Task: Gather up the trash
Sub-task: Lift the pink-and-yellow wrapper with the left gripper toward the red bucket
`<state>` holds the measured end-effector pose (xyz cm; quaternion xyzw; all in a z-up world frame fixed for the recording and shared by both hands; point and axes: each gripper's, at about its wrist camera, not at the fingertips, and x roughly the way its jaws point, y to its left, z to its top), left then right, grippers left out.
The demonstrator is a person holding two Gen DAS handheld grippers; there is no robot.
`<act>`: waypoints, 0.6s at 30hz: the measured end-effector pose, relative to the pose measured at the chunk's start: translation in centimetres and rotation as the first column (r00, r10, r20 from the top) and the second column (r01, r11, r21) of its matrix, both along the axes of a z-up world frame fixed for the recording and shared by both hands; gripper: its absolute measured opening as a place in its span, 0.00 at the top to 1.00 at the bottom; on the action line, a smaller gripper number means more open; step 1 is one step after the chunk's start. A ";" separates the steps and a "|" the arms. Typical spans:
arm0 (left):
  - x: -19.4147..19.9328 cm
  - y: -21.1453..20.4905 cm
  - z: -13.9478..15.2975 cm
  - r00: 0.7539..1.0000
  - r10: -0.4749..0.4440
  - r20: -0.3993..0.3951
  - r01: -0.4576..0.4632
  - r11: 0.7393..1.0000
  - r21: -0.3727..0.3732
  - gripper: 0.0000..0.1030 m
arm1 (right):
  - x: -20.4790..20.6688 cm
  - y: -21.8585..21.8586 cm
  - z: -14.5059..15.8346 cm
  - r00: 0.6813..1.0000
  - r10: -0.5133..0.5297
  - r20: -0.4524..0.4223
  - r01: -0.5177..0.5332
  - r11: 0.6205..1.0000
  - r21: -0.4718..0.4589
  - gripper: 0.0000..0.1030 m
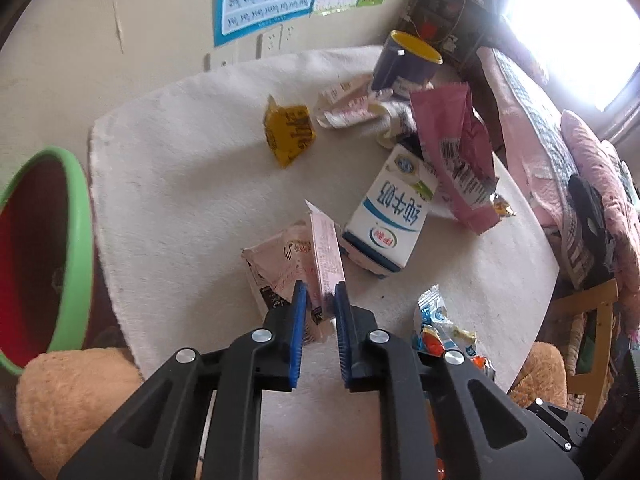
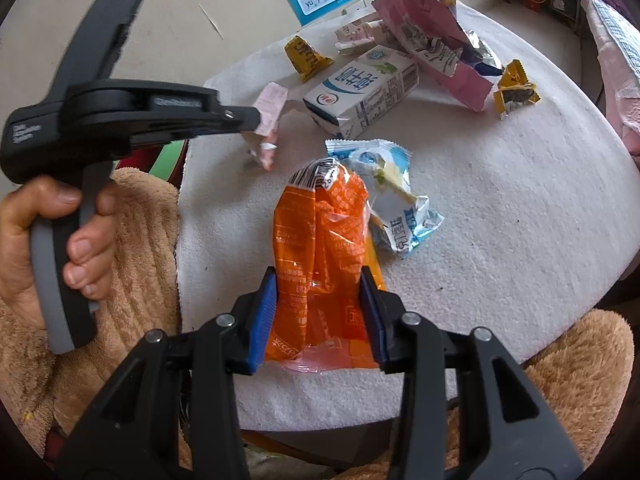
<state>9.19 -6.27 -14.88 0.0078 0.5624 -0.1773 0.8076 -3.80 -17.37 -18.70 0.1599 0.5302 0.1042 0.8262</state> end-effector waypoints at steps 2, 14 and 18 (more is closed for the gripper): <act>-0.1 0.5 0.5 1.000 0.013 0.015 -0.013 1.000 -0.003 0.91 | -0.1 0.0 0.1 1.000 0.001 0.004 -0.001 1.000 -0.002 0.62; -0.6 1.8 -1.0 1.000 0.025 -0.005 -0.024 0.999 0.033 0.56 | 0.2 1.3 -0.7 0.997 0.059 -0.041 -0.059 0.998 -0.002 0.51; -0.1 2.1 -1.6 0.998 0.052 -0.022 -0.051 0.998 0.037 0.46 | 0.3 0.9 -1.2 0.997 0.046 -0.064 -0.046 0.999 0.013 0.50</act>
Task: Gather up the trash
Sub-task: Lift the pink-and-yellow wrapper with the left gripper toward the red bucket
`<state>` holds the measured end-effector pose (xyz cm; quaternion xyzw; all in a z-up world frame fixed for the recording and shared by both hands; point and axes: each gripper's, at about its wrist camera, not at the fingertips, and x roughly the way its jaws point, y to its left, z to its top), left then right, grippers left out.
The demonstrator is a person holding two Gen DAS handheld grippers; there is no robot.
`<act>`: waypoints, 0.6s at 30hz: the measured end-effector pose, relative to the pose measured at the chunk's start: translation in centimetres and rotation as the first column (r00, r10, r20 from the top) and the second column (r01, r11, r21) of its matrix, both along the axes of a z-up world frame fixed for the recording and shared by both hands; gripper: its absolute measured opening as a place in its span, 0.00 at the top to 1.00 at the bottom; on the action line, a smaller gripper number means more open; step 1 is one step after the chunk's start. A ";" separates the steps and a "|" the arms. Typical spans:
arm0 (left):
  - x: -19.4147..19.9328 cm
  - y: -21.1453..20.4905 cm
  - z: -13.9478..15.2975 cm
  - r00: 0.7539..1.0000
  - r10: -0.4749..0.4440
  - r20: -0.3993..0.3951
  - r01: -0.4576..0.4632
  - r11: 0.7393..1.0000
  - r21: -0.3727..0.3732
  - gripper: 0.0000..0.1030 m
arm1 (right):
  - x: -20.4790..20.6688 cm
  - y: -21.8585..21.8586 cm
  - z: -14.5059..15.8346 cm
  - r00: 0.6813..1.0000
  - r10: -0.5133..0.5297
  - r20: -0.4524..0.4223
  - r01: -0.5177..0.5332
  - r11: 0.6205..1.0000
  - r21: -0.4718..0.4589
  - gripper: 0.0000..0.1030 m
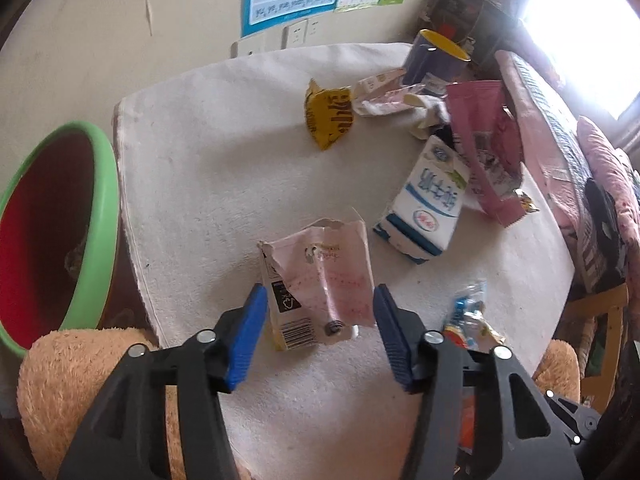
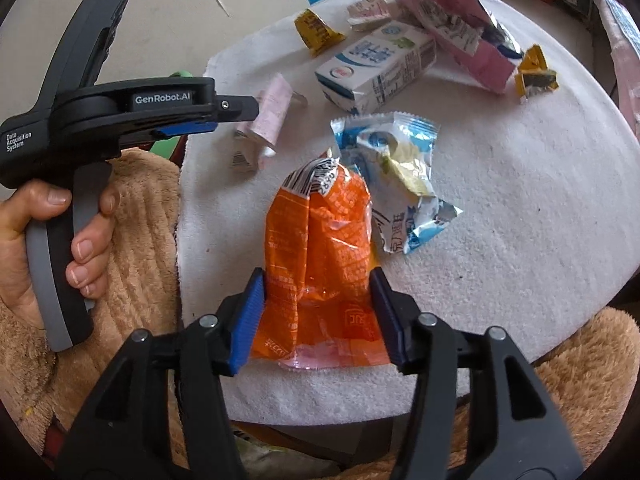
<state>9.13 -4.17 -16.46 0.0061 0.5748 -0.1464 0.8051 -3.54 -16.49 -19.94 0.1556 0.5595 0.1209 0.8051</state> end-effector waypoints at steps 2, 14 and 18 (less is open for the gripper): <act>0.1 0.0 -0.5 1.000 0.006 -0.012 -0.006 1.000 0.002 0.37 | 0.0 -0.1 -0.1 1.000 -0.008 -0.003 0.008 1.000 0.005 0.49; -0.1 -1.6 -3.7 0.996 -0.037 -0.080 0.039 0.999 0.025 0.63 | 0.1 -0.3 0.0 1.000 -0.010 -0.007 0.010 1.000 0.011 0.52; -0.4 -1.2 -3.0 0.998 -0.020 -0.053 0.021 1.000 0.014 0.65 | -0.1 -0.5 0.4 1.000 -0.016 0.011 0.016 1.000 0.009 0.57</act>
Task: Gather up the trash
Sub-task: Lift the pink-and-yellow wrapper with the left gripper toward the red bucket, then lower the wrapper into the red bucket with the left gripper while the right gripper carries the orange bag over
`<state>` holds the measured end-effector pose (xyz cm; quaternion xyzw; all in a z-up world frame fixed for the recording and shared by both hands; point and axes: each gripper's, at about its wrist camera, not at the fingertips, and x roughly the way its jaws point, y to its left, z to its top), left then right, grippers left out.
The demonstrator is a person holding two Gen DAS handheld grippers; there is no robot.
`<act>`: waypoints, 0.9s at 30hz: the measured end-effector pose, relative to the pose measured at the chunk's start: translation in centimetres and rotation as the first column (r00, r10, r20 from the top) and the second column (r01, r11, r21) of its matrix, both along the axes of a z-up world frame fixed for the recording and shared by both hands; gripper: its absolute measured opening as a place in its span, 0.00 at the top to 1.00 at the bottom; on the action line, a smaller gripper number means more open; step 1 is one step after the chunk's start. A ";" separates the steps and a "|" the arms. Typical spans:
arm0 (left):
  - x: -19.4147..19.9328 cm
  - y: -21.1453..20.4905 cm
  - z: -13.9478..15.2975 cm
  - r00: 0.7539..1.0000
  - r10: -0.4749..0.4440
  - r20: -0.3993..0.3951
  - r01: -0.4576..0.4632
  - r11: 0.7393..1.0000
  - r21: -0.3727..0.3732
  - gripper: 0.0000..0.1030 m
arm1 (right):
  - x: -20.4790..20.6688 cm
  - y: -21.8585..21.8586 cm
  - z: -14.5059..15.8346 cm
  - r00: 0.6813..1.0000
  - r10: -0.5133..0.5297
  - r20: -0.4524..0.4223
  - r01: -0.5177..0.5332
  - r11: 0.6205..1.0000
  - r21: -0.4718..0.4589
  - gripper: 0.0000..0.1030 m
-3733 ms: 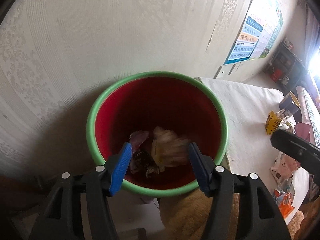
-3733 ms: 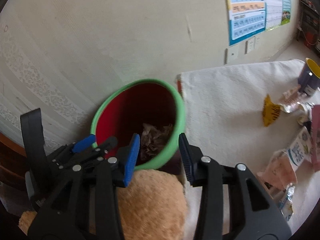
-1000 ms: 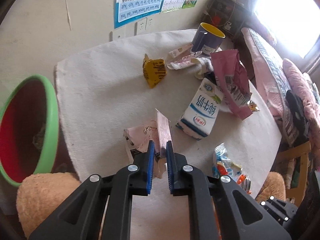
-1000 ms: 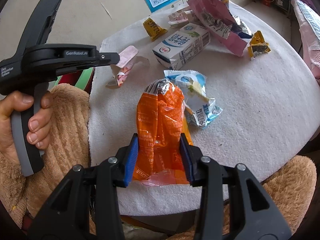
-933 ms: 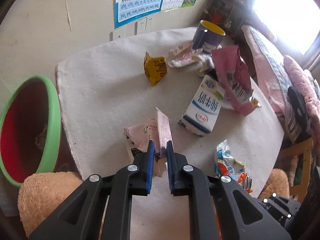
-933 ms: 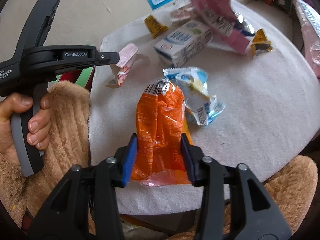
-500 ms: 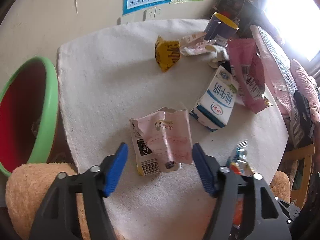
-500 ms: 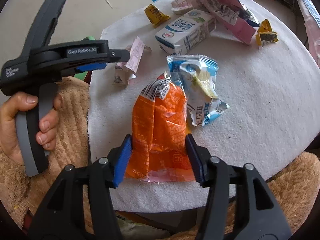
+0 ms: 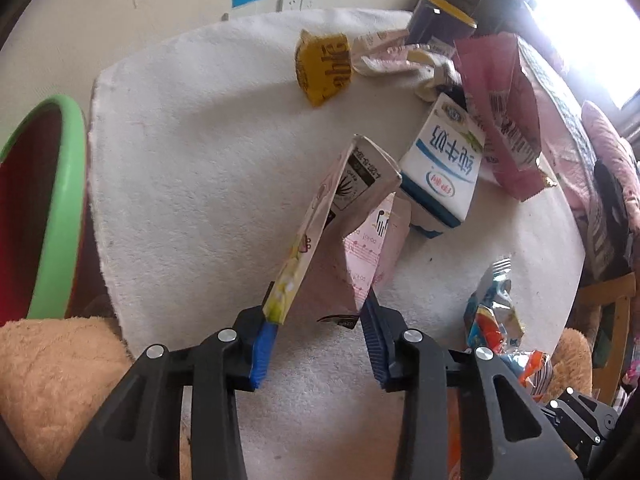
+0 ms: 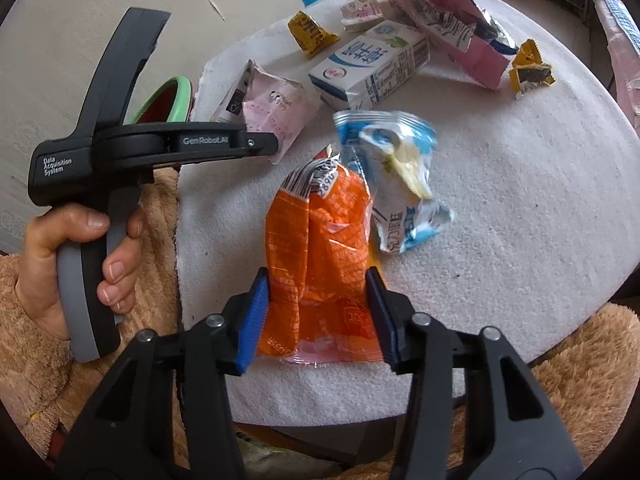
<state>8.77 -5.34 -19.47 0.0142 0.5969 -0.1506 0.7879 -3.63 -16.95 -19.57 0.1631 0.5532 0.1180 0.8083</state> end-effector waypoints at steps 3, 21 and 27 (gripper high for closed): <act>-0.5 0.6 1.6 0.999 0.009 0.046 -0.009 1.000 -0.016 0.65 | -0.2 -0.2 0.7 1.000 -0.008 0.029 0.008 1.000 0.005 0.58; -1.8 6.1 12.1 0.926 0.081 0.370 -0.091 0.996 0.010 0.65 | 2.6 1.0 7.5 0.980 -0.037 0.197 0.047 0.998 -0.047 0.58; -1.7 8.6 13.4 0.907 0.123 0.404 -0.129 0.992 -0.013 0.65 | 4.1 2.9 8.9 0.975 -0.003 0.224 0.022 0.997 -0.080 0.58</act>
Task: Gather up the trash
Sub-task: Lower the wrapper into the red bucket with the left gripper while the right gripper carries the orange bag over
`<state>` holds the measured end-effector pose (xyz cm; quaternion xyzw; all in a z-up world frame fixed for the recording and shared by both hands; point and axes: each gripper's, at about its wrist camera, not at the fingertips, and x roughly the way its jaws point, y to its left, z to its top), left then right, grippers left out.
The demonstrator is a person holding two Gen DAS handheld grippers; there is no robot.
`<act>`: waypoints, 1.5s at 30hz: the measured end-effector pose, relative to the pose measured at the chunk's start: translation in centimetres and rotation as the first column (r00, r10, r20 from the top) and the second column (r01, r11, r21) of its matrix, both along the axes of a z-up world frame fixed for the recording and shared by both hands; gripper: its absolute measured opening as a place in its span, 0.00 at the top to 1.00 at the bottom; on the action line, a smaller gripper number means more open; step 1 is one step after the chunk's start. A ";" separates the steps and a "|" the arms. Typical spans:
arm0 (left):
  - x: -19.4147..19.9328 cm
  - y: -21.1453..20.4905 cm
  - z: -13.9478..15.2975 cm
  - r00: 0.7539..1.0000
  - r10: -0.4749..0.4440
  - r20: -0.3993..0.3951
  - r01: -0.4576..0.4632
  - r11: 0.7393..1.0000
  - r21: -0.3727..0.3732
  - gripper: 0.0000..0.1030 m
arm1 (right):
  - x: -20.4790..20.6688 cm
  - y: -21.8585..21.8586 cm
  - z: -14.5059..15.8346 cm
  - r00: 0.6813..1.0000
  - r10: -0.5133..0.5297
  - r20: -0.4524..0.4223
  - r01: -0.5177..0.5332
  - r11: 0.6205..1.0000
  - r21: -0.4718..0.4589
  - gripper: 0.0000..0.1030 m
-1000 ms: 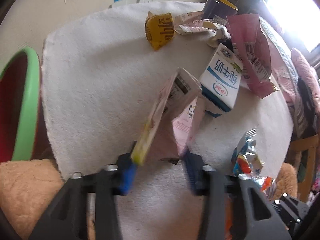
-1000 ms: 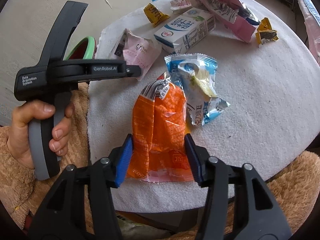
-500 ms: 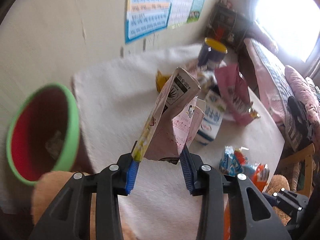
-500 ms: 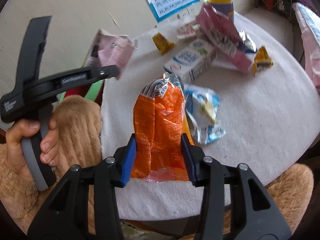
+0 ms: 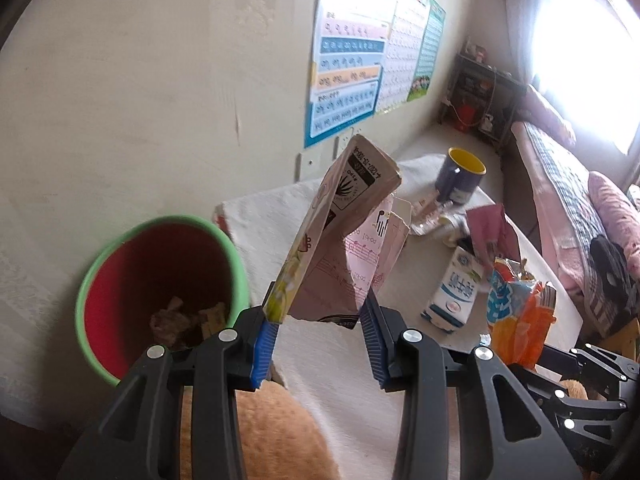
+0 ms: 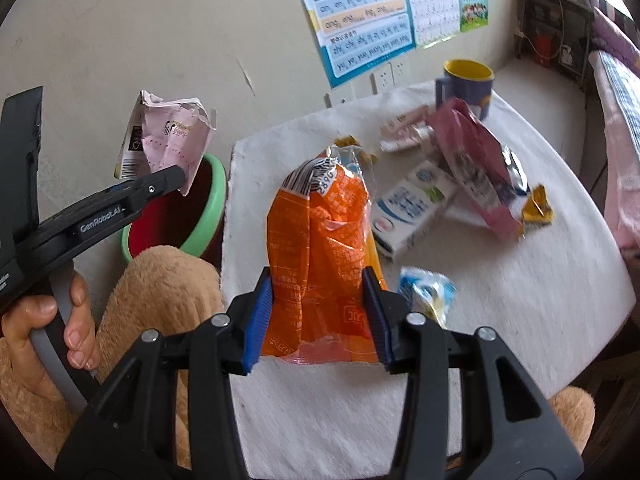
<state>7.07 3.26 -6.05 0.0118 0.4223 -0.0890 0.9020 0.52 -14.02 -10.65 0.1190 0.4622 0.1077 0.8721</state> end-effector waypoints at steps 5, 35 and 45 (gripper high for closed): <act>0.1 1.7 -0.5 1.000 0.028 -0.011 -0.029 0.999 -0.036 0.65 | 1.6 1.9 0.3 1.000 0.023 0.001 -0.023 0.999 -0.027 0.58; 1.5 14.0 -3.2 0.955 0.295 -0.042 -0.296 0.955 -0.020 0.64 | 9.7 13.9 3.0 0.984 0.172 0.045 -0.171 0.984 -0.042 0.57; 3.2 16.1 -5.5 0.939 0.331 -0.096 -0.333 0.943 -0.008 0.64 | 11.8 17.4 1.8 0.977 0.214 0.022 -0.213 0.976 -0.047 0.56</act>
